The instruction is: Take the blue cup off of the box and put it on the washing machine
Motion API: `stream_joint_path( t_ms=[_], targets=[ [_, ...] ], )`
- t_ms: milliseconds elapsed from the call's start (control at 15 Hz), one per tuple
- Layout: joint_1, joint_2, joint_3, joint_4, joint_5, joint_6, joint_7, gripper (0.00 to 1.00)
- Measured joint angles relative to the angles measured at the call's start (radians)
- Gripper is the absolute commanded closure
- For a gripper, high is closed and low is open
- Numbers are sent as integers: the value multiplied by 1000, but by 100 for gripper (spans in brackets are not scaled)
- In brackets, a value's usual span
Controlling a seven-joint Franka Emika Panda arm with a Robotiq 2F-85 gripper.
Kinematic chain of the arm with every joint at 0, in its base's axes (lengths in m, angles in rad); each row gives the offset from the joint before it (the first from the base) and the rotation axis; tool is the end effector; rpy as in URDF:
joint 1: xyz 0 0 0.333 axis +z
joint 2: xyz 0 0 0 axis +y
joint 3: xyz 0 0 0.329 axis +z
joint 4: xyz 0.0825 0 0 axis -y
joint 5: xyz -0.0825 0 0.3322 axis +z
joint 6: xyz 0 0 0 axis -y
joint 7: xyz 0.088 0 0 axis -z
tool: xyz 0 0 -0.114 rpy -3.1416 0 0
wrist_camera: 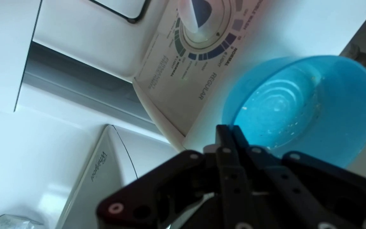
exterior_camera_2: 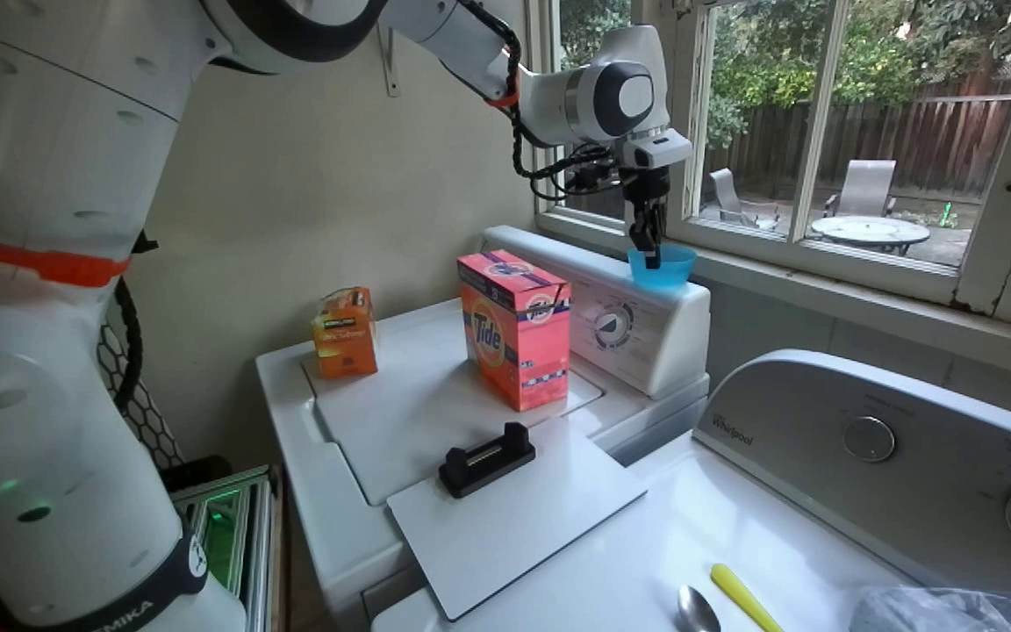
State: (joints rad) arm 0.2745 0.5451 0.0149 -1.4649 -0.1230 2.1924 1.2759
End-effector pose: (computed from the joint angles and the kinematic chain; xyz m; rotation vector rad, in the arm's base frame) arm 0.6578 0.1884 0.4091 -2.7443 1.3714 -0.3062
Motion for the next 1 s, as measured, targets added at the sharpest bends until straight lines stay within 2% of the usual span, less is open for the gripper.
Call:
stream_joint_path(
  t_ms=[133, 200, 267, 867, 1000],
  targets=[
    [0, 0, 0, -2, 0, 0, -1, 99],
    [0, 0, 0, -2, 1, 0, -1, 72],
    [0, 0, 0, -2, 1, 0, -2, 71],
    [-3, 4, 3, -7, 22, 2, -11, 5],
    [-3, 0, 3, -4, 25, 9, -13, 0]
  ],
)
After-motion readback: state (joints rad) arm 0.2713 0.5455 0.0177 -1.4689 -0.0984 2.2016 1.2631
